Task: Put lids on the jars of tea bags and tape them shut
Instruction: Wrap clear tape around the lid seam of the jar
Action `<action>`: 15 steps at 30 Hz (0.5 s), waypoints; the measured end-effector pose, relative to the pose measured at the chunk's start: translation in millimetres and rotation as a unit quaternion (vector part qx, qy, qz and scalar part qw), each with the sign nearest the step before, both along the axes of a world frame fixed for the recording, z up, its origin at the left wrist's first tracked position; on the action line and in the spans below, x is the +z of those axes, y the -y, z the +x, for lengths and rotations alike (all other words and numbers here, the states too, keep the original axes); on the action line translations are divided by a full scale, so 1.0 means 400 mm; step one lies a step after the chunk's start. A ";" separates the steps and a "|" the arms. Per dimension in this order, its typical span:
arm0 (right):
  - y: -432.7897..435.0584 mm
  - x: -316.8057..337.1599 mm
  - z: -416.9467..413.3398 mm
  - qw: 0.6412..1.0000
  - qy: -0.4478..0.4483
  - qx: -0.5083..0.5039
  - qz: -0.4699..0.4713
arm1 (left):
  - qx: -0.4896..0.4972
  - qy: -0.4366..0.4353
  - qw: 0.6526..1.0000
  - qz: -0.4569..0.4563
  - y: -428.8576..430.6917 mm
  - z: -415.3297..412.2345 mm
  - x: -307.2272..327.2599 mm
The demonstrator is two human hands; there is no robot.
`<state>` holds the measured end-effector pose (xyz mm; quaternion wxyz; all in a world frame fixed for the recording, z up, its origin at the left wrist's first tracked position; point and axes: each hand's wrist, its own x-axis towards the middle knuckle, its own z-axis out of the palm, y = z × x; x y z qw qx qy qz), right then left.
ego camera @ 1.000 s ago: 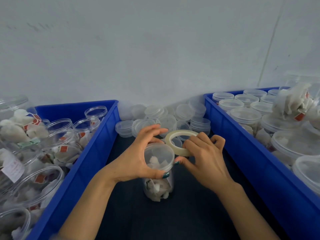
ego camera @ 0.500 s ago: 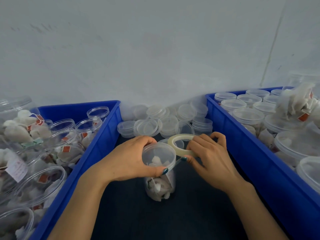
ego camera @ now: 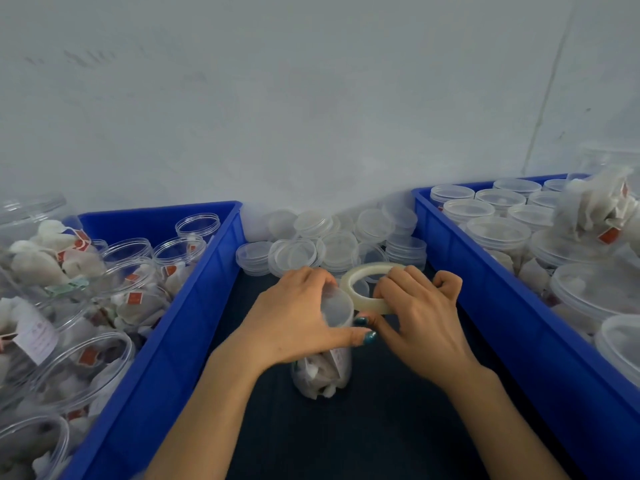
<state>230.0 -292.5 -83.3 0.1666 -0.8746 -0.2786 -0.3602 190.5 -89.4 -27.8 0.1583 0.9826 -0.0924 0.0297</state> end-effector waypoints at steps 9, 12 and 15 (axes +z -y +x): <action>0.041 0.004 0.011 0.999 -0.019 0.027 0.002 | -0.036 -0.039 0.992 -0.114 -0.056 -0.005 -0.003; 0.035 0.003 0.012 1.000 -0.025 0.015 0.008 | -0.085 -0.065 0.986 -0.127 -0.065 -0.010 -0.007; 0.011 -0.003 0.008 1.000 -0.023 0.006 0.010 | -0.117 -0.067 0.982 -0.135 -0.066 -0.014 -0.005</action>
